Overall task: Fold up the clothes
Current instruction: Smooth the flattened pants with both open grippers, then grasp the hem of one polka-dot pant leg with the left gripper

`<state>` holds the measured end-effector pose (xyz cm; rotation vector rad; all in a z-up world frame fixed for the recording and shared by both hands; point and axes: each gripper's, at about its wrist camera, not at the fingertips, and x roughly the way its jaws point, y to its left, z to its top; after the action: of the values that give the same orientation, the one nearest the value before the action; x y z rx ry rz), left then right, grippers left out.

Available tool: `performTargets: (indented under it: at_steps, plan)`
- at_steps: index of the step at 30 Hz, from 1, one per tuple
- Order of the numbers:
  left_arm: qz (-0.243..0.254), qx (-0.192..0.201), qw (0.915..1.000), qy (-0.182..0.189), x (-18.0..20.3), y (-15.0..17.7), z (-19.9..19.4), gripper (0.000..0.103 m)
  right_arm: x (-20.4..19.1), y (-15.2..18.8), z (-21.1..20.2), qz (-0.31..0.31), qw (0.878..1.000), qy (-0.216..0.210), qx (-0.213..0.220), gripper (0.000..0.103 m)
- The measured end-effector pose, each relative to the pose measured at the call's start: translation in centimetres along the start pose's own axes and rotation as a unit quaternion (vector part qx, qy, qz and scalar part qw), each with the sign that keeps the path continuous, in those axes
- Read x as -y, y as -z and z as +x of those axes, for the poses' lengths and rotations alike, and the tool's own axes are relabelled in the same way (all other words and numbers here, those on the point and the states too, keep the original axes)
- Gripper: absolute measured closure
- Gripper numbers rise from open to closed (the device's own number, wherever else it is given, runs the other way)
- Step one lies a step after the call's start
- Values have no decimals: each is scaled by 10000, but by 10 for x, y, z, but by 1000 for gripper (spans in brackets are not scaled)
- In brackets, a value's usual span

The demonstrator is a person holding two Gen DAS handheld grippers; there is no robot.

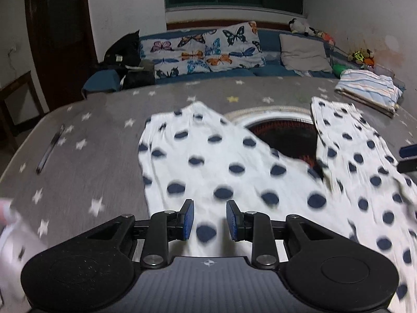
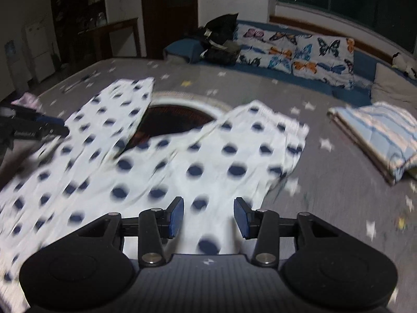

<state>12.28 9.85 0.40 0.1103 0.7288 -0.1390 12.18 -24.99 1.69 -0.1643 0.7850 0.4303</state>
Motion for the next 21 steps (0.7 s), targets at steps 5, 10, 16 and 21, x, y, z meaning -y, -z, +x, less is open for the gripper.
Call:
performTargets:
  at_steps: [5, 10, 16, 21]
  plan:
    - [22, -14, 10000, -82, -3, -11, 19, 73, 20, -20, 34, 217, 9997, 77, 46, 60]
    - [-35, -200, 9994, -270, -14, -12, 38, 73, 39, -14, 47, 384, 9988, 293, -102, 60]
    - [-58, -134, 9985, -534, -25, -11, 41, 72, 56, -6, 42, 532, 9977, 415, -77, 61]
    - [-63, -173, 9976, -673, -27, -13, 38, 72, 55, -10, 39, 508, 9978, 435, -44, 61]
